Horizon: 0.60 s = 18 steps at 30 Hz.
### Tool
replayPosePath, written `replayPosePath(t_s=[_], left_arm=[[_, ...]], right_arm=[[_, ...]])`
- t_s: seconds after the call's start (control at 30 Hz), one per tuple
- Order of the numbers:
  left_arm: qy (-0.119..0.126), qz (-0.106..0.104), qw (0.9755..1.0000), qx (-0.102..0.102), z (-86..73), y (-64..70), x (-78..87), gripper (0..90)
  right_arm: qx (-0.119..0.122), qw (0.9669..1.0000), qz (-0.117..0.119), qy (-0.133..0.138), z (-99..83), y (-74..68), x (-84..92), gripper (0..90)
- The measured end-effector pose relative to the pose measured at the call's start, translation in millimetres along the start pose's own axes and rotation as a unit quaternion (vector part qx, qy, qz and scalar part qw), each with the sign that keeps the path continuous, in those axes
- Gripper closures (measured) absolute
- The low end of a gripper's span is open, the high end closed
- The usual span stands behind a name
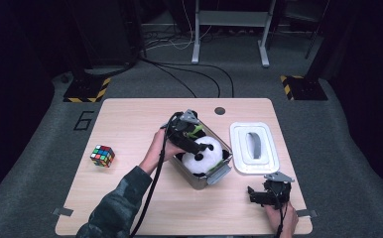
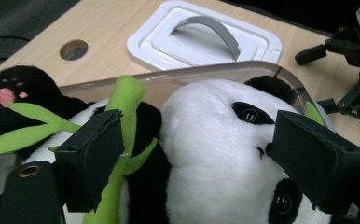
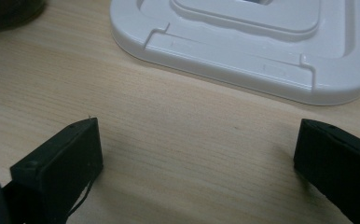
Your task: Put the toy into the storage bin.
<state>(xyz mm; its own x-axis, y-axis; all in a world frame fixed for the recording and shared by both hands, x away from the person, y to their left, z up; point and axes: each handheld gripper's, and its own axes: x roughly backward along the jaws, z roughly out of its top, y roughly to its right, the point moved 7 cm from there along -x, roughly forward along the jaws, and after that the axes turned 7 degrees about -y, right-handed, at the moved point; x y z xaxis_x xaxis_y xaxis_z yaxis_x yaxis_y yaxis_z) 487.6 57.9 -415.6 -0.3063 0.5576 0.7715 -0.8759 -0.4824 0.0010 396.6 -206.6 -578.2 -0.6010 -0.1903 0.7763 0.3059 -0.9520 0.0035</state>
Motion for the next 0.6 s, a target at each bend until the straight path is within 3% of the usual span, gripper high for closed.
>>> replayPosePath(t_s=[0.2,0.37,0.5,0.6], left_arm=[[-0.011,-0.014,0.9998,0.0,-6.3,3.7,-10.1,18.8],[0.008,-0.017,0.9998,0.0,-4.5,3.3,-0.7,16.6],[0.038,0.008,0.9991,0.017,-2.7,-12.1,14.6,15.9],[0.035,0.028,0.9986,0.03,-5.3,-26.6,16.8,16.4]], right_arm=[[0.0,1.0,0.0,0.0,0.0,0.0,0.0,0.4],[0.0,1.0,0.0,0.0,0.0,0.0,0.0,0.4],[0.0,1.0,0.0,0.0,0.0,0.0,0.0,0.4],[0.0,1.0,0.0,0.0,0.0,0.0,0.0,0.4]])
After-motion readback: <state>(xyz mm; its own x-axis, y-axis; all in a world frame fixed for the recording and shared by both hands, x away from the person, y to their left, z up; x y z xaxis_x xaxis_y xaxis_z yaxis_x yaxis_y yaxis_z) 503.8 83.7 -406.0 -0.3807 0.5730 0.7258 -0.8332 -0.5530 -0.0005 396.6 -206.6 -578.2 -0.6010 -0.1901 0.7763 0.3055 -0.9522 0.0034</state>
